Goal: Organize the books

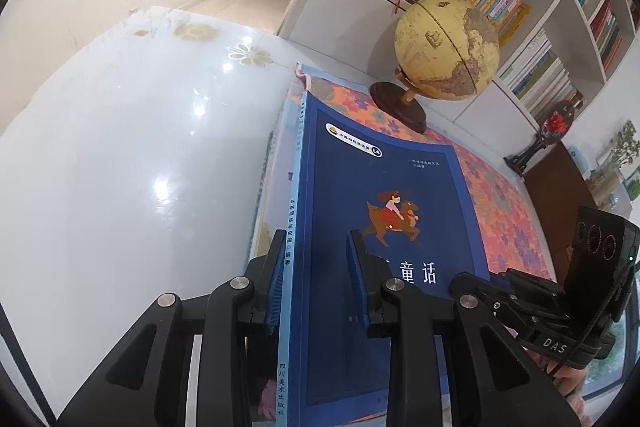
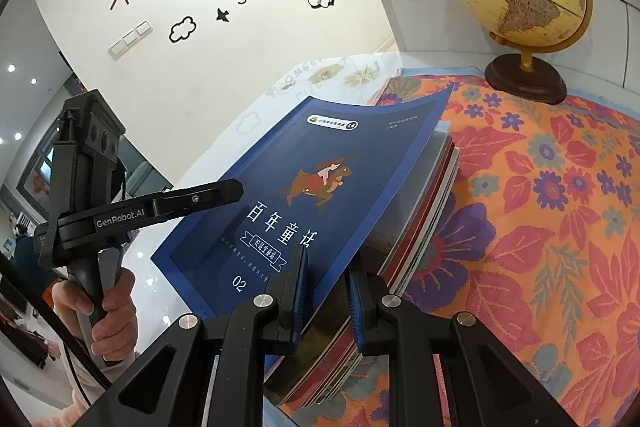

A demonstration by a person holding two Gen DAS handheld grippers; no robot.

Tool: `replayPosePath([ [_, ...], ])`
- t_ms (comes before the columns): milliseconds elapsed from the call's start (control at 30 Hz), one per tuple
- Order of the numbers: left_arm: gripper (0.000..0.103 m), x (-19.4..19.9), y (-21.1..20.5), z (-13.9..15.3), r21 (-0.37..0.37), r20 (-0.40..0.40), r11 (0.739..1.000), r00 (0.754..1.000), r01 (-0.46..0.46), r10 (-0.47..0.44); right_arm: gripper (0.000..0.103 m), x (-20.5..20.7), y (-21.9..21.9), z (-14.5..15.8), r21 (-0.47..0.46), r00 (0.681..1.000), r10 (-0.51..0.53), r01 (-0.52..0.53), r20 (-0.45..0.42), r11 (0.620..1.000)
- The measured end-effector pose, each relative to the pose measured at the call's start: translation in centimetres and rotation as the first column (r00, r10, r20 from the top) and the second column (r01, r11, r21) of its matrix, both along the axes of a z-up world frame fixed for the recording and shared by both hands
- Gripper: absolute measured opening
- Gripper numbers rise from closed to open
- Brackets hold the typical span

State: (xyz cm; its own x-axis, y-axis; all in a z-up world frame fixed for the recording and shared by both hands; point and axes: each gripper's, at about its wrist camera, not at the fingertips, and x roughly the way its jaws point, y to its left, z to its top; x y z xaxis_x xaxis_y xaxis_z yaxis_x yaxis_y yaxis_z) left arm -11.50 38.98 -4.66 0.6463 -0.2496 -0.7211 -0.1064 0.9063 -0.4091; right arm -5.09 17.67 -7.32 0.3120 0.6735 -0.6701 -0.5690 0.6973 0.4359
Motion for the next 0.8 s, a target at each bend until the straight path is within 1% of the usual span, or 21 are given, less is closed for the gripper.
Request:
replayPosePath([
  [133, 0.025, 0.1, -0.1, 0.2, 0.030, -0.004, 1.000, 1.000, -0.007, 0.008, 0.018, 0.3, 0.2, -0.2, -0.006, 1.000, -0.002, 0.002, -0.003, 1.000],
  [167, 0.028, 0.1, -0.2, 0.2, 0.044, -0.007, 0.999, 1.000, -0.003, 0.003, 0.019, 0.4, 0.2, -0.3, -0.009, 1.000, -0.004, 0.004, -0.005, 1.000],
  [300, 0.028, 0.2, -0.3, 0.4, 0.077, -0.021, 0.997, 1.000, -0.010, 0.011, 0.021, 0.7, 0.0, -0.8, -0.003, 0.999, -0.026, 0.025, -0.034, 1.000],
  [400, 0.028, 0.2, -0.5, 0.8, 0.146, -0.030, 0.989, 0.999, -0.037, 0.042, 0.024, 0.6, 0.2, -0.7, -0.012, 0.999, -0.028, 0.028, -0.029, 1.000],
  [567, 0.028, 0.6, -0.7, 0.5, 0.177, -0.048, 0.984, 0.998, -0.033, 0.042, 0.025, 0.2, 0.5, -0.5, -0.022, 0.999, -0.036, 0.036, -0.022, 0.999],
  [733, 0.028, 0.7, -1.0, 0.1, 0.210, -0.064, 0.977, 0.996, -0.042, 0.057, 0.027, 0.6, 0.2, -0.6, -0.003, 0.996, -0.054, 0.054, -0.066, 0.999],
  [767, 0.030, 0.6, -1.0, 0.0, 0.221, -0.068, 0.974, 0.996, -0.046, 0.062, 0.030, 0.6, 0.3, -0.6, -0.007, 0.996, -0.053, 0.053, -0.068, 0.999],
  [800, 0.031, 0.6, -1.1, 0.1, 0.242, -0.065, 0.969, 0.995, -0.055, 0.073, 0.039, 0.7, 0.4, -0.4, -0.006, 0.996, -0.048, 0.047, -0.074, 0.999],
])
